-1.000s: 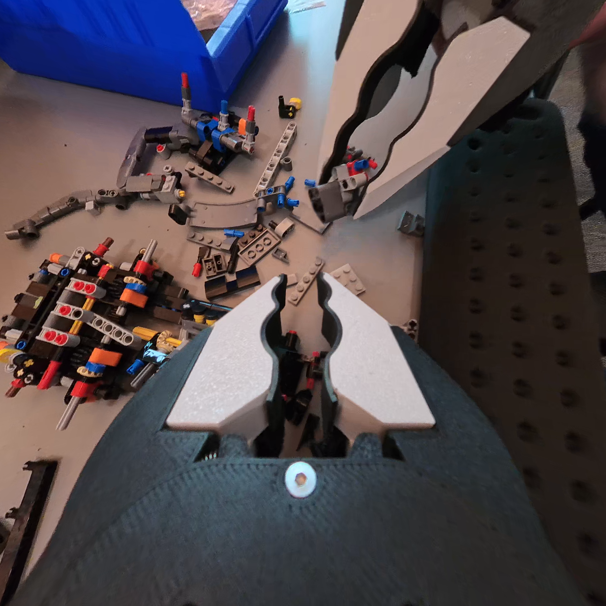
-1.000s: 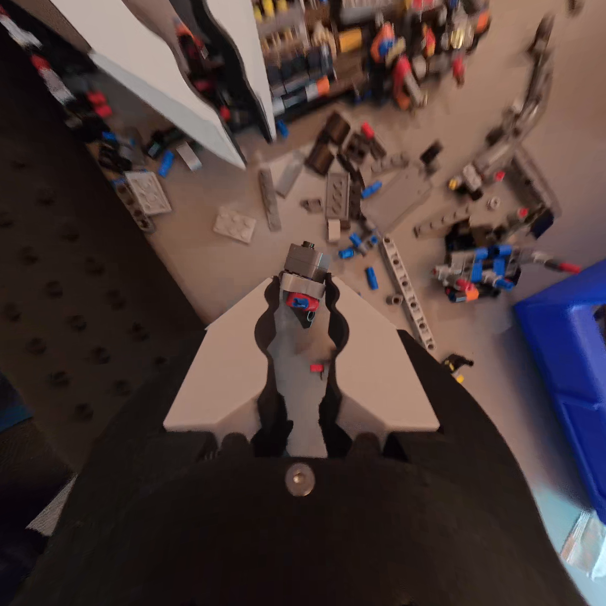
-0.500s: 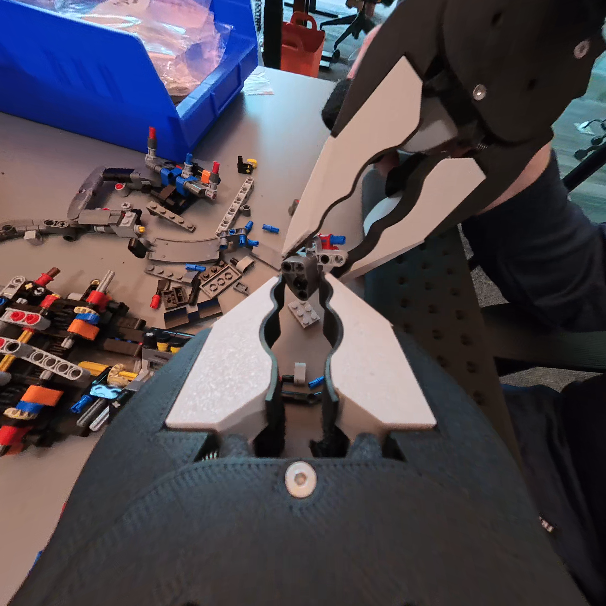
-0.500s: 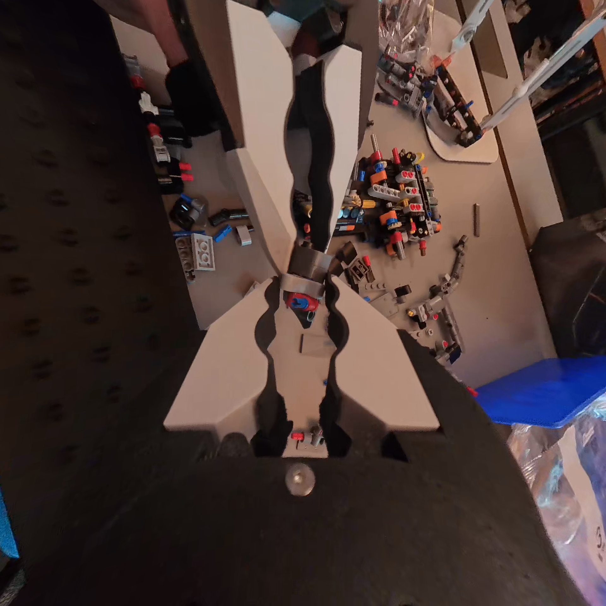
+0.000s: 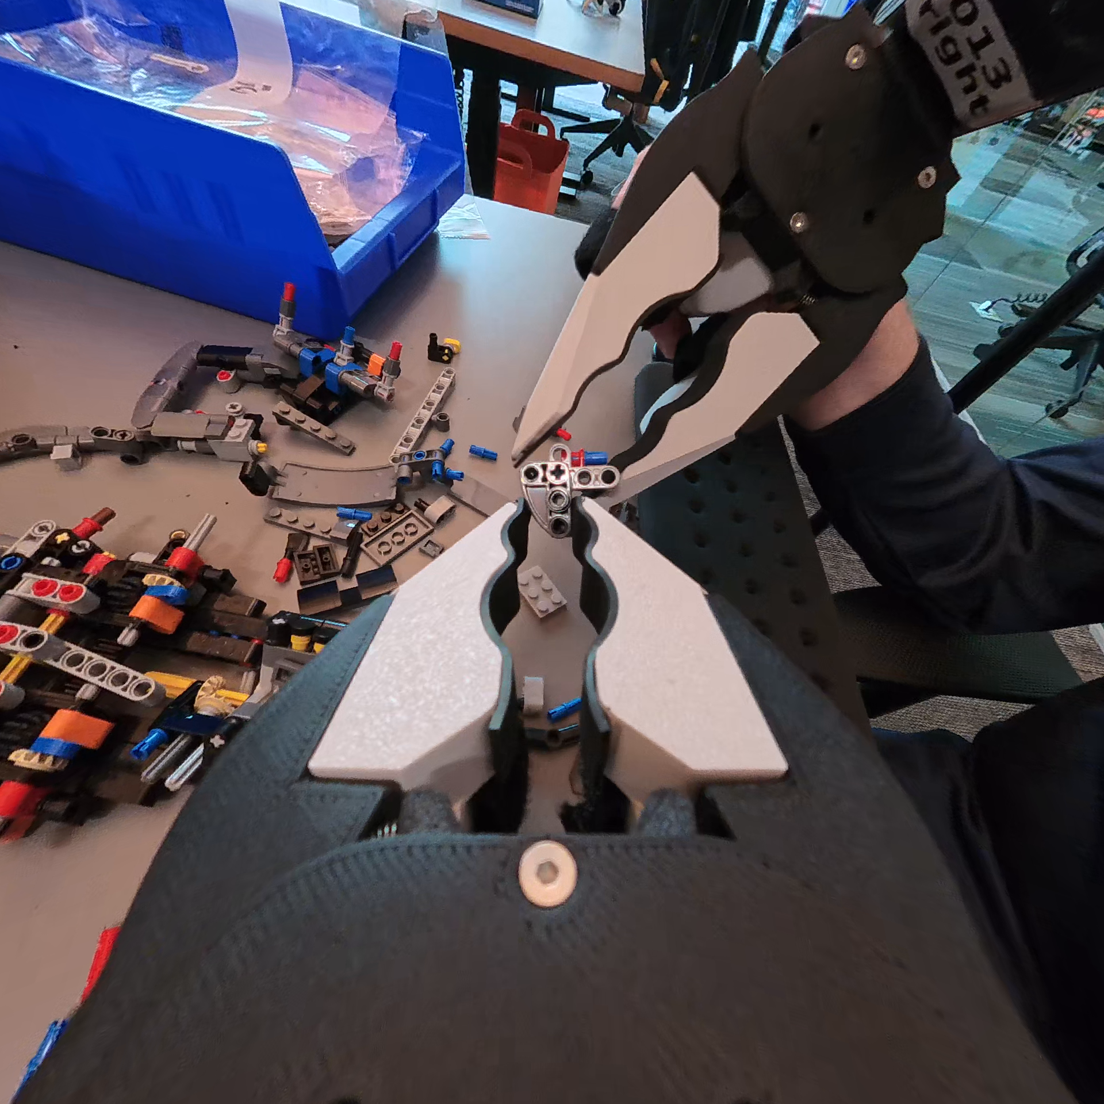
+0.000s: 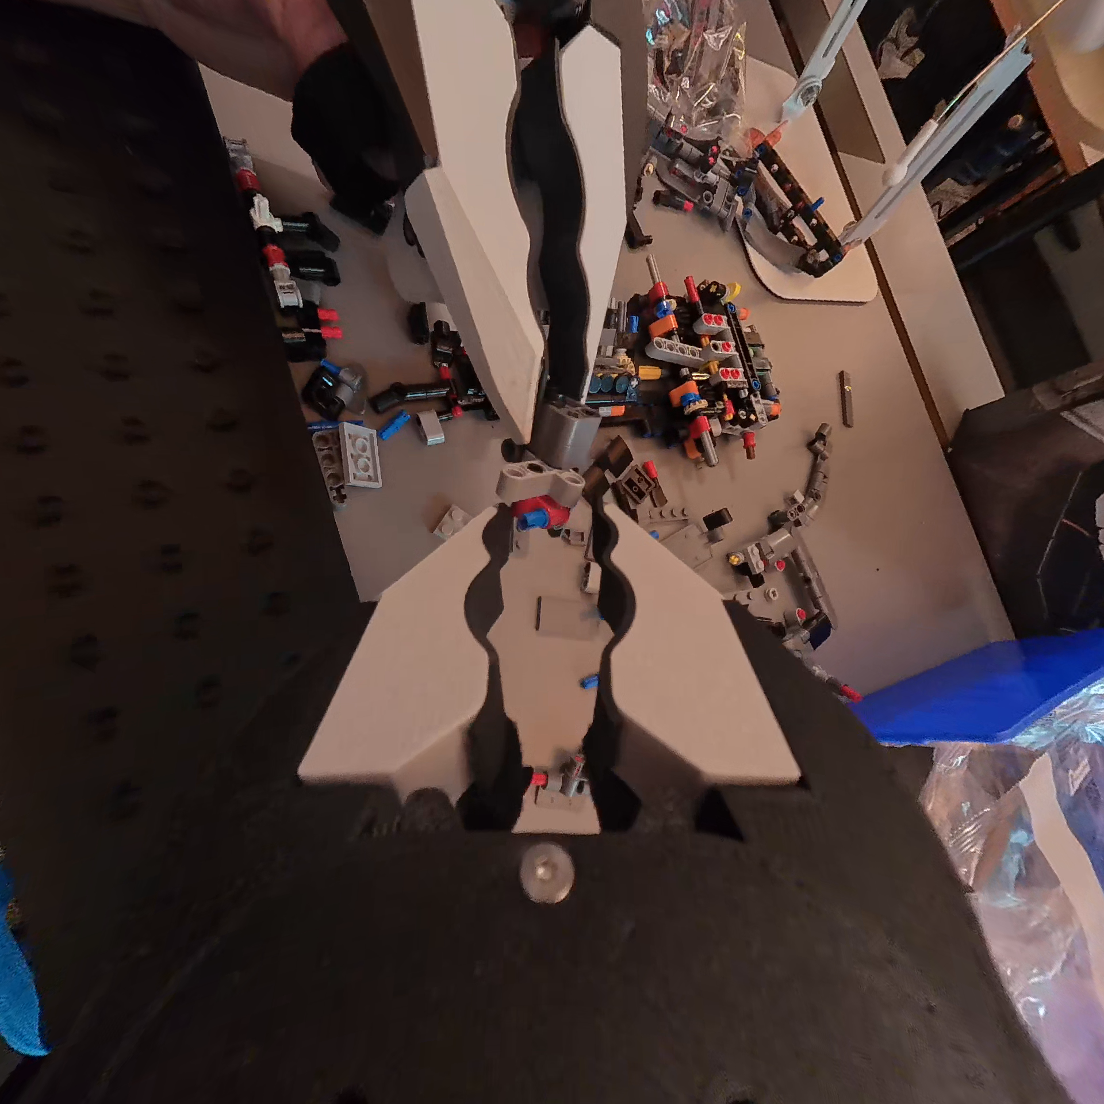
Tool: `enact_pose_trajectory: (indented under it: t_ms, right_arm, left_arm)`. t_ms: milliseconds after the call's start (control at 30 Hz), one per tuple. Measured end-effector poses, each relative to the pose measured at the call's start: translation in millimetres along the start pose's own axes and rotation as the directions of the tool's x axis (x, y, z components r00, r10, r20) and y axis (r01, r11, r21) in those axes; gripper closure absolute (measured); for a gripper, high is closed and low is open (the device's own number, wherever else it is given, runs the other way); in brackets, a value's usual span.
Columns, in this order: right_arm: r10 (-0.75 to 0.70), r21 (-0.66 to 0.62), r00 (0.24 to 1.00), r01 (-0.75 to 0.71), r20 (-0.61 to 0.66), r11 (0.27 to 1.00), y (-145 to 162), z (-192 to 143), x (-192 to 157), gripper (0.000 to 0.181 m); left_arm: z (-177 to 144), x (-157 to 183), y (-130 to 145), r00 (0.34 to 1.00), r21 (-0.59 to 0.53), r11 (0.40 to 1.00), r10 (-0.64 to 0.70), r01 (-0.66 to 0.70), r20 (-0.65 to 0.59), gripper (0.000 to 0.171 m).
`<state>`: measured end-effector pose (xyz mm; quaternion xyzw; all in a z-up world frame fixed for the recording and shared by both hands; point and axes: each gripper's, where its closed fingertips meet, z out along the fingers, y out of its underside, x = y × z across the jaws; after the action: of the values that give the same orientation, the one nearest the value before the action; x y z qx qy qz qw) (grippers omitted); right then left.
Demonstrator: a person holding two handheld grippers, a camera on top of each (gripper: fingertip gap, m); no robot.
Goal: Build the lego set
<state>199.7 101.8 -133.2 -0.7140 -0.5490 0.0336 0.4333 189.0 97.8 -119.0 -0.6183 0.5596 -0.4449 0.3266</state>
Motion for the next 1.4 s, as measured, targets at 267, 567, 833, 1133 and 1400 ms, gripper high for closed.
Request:
enact_pose_trajectory:
  t_ms: [267,567,833,1133,1400]
  right_arm:
    - [0.023,-0.019,1.0,-0.023,0.0,1.0,2.6,4.1,1.2,0.165]
    - [-0.015,-0.046,1.0,0.014,-0.013,0.999,3.4,3.2,-0.3,0.174]
    - [0.009,-0.018,1.0,-0.009,-0.009,1.0,-0.6,3.8,0.8,0.175]
    - [0.035,0.022,0.999,-0.035,-0.008,0.999,-8.0,3.2,2.6,0.165]
    - [0.059,0.08,0.998,-0.059,0.001,0.995,-20.7,-1.7,3.0,0.167]
  left_arm:
    - [-2.9,0.3,-6.0,1.0,0.039,0.999,-0.003,0.003,-0.007,0.16]
    - [0.8,3.7,-3.6,1.0,0.028,0.999,0.025,-0.024,-0.014,0.157]
    - [-2.4,4.4,-7.1,1.0,0.045,0.999,-0.003,0.005,-0.031,0.158]
    - [-13.8,10.3,-23.7,0.993,0.149,0.986,-0.055,0.07,-0.106,0.159]
    - [-14.0,13.6,-24.8,0.99,0.153,0.985,-0.058,0.078,-0.128,0.159]
